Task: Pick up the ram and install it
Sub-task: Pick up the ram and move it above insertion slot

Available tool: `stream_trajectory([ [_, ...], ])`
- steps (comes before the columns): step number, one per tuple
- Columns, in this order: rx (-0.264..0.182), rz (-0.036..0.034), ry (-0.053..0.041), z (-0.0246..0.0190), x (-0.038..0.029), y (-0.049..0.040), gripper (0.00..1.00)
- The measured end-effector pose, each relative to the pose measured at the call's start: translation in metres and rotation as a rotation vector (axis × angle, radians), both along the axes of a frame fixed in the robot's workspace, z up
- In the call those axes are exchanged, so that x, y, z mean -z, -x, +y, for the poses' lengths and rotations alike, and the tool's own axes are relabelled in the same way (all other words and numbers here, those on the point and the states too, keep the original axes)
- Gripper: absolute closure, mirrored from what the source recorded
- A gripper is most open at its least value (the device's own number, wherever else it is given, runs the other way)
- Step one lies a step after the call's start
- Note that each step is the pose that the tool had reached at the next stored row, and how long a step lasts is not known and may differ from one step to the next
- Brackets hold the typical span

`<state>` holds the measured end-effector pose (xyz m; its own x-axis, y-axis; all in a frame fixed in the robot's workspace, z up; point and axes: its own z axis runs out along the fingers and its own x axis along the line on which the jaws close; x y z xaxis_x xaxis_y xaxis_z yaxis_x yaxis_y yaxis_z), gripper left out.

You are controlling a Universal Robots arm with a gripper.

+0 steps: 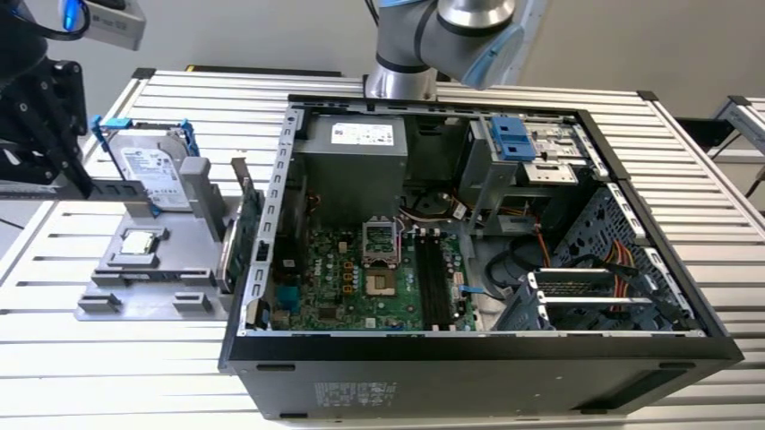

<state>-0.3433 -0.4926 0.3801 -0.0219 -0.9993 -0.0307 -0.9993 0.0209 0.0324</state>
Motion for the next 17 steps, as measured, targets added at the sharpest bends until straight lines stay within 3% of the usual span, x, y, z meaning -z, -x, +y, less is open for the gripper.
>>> stream_trajectory([
  [17, 0.0, -0.0002, -0.0002, 0.0, 0.0001, -0.0083, 1.0],
])
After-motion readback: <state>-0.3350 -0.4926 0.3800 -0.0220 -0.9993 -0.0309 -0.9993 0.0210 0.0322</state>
